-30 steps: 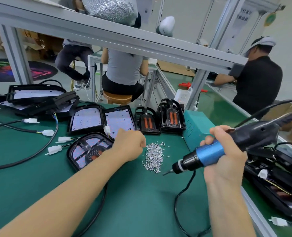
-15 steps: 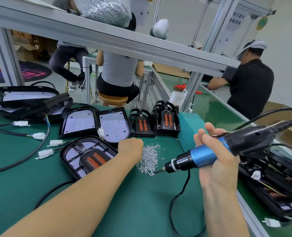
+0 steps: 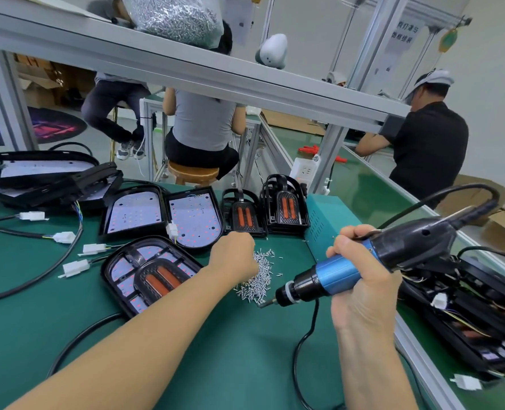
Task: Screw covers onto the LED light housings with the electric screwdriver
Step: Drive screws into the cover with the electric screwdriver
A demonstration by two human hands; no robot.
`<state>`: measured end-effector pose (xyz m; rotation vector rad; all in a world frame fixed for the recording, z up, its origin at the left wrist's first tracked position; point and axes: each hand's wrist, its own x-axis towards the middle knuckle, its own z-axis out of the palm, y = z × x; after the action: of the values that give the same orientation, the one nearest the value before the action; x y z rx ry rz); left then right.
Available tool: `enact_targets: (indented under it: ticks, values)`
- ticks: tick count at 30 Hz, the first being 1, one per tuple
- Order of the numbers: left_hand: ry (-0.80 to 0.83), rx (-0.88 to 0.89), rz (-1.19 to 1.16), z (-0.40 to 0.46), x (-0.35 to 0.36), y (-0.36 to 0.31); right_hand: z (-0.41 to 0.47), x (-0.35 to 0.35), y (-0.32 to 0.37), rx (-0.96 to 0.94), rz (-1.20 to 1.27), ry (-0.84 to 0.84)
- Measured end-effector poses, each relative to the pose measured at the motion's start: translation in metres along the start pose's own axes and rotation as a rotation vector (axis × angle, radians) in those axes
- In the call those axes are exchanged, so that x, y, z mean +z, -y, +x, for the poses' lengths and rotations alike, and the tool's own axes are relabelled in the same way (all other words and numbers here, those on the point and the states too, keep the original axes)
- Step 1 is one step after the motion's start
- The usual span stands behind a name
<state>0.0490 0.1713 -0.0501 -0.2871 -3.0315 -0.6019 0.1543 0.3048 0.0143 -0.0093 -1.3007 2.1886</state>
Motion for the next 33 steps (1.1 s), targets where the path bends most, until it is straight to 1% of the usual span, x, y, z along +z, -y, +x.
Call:
enact_targets:
  ticks: [3,5,7,11,14,18,20,22,27,33]
  values:
    - [-0.047,0.007,-0.382,-0.007,-0.018,0.005,-0.004,-0.001,-0.001,0.007,0.04,-0.025]
    - [-0.035,-0.046,-0.715,-0.016,-0.032,0.012,-0.007,-0.001,0.0,-0.005,0.05,-0.048]
    - [-0.013,-0.077,-0.954,-0.028,-0.045,0.023,-0.008,0.0,0.003,-0.028,0.084,-0.066]
    - [-0.003,-0.143,-1.269,-0.054,-0.06,0.046,-0.011,0.01,0.011,-0.032,0.206,-0.045]
    - [0.059,-0.234,-1.512,-0.075,-0.062,0.063,-0.013,0.021,0.015,-0.018,0.298,-0.012]
    - [0.153,-0.378,-1.776,-0.097,-0.056,0.075,-0.018,0.038,0.017,0.011,0.435,0.035]
    - [0.176,-0.411,-1.879,-0.104,-0.054,0.08,-0.02,0.048,0.016,0.015,0.476,0.057]
    - [0.181,-0.42,-1.925,-0.11,-0.053,0.082,-0.022,0.056,0.015,0.016,0.489,0.087]
    - [0.148,-0.396,-1.927,-0.119,-0.053,0.086,-0.027,0.07,0.01,0.03,0.488,0.151]
    - [0.11,-0.348,-1.95,-0.123,-0.054,0.088,-0.032,0.077,0.006,0.031,0.456,0.172]
